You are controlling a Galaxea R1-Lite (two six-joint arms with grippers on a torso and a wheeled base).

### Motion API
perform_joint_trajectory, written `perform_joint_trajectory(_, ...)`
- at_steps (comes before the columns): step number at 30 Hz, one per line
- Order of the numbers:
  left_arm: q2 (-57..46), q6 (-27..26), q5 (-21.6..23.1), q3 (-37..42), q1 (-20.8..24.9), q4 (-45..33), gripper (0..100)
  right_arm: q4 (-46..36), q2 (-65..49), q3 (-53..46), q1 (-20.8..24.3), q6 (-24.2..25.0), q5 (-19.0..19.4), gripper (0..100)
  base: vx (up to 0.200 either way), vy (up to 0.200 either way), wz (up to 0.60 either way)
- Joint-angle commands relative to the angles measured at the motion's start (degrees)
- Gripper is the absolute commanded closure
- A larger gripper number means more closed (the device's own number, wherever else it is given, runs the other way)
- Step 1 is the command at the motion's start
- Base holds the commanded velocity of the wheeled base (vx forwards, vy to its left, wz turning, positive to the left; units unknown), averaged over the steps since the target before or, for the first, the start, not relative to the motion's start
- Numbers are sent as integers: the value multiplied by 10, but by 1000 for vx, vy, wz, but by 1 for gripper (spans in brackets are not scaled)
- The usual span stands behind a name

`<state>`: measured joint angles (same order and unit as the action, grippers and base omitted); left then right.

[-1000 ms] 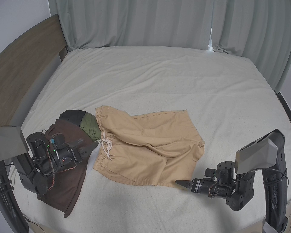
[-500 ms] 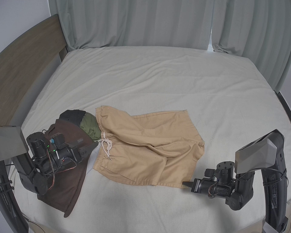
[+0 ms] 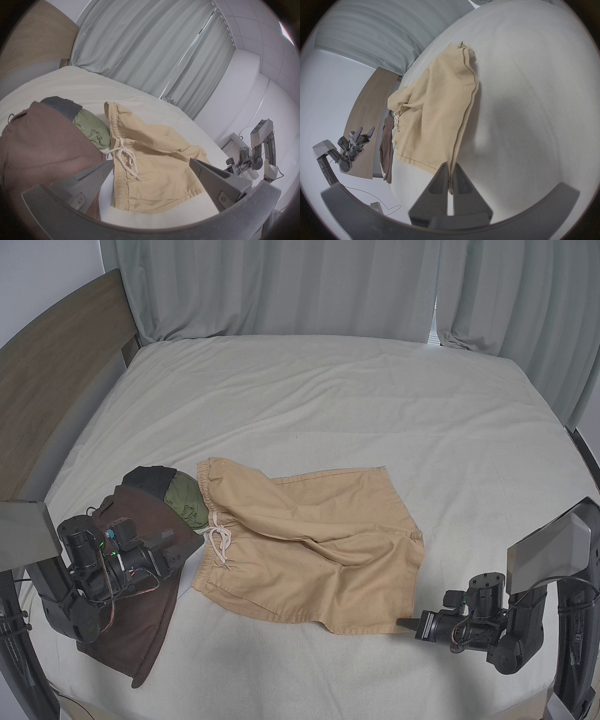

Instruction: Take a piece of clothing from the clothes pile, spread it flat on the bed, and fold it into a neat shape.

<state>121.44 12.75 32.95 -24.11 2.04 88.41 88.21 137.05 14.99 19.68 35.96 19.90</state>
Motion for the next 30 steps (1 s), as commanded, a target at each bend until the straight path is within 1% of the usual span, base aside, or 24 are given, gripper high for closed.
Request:
perform_joint_trajectory(1,17,-1,8,2,2,0,0,0,-32,-29,-15,-2,1,100,0,0,0)
perform_joint_trajectory(10,53,0,10,-4,2,1,0,0,-26,-37,-20,-4,2,100,0,0,0)
perform_joint_trajectory(12,64,1,10,-6,2,1,0,0,-27,-39,-31,-5,2,100,0,0,0)
perform_joint_trajectory(19,99,11,4,-13,8,1,0,0,-24,-40,-41,-27,6,100,0,0,0)
perform_joint_trajectory(22,106,23,3,-16,7,1,0,0,-25,-40,-41,-27,6,100,0,0,0)
perform_joint_trajectory(23,107,43,1,-16,7,1,0,0,-24,-39,-41,-27,6,100,0,0,0)
perform_joint_trajectory(25,110,62,-5,-16,7,0,0,0,-24,-38,-41,-28,6,100,0,0,0)
perform_joint_trajectory(30,136,71,-14,-23,5,0,0,0,-23,-37,-41,-28,5,100,0,0,0)
